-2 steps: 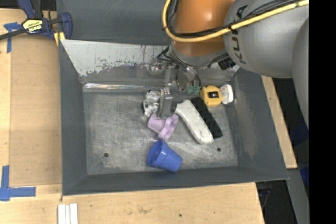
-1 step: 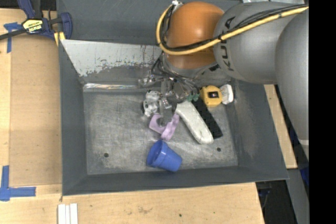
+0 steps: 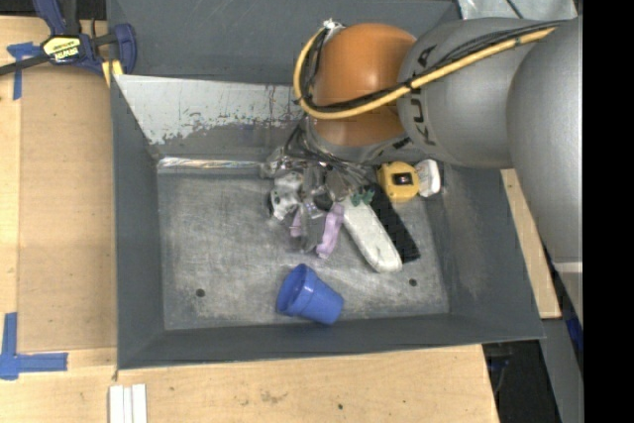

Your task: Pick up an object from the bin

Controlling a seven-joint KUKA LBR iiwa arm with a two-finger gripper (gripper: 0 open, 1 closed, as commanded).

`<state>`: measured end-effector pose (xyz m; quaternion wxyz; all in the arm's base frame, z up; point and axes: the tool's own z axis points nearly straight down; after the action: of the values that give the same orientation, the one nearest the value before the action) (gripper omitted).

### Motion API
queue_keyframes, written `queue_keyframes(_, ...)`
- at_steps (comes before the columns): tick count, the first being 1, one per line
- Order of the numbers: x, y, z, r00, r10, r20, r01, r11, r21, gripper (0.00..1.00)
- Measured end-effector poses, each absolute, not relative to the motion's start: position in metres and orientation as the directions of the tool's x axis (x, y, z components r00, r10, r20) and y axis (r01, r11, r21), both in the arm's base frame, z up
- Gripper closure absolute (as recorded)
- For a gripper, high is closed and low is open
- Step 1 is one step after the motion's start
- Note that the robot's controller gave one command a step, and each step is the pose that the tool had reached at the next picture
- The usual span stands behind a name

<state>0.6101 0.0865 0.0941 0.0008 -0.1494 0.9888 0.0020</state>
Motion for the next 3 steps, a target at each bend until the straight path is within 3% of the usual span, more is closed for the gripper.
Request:
queue_keyframes(1, 0.608, 0.061, 0.076, -0.992, -0.128, -0.022, -0.128, 0.992, 0.005, 1.00)
queue_keyframes(2, 0.608, 0.061, 0.076, -0.992, -0.128, -0.022, -0.128, 0.992, 0.005, 1.00)
queue_keyframes(3, 0.604, 0.077, 0.196, -0.993, -0.114, -0.004, -0.114, 0.994, 0.000, 1.00)
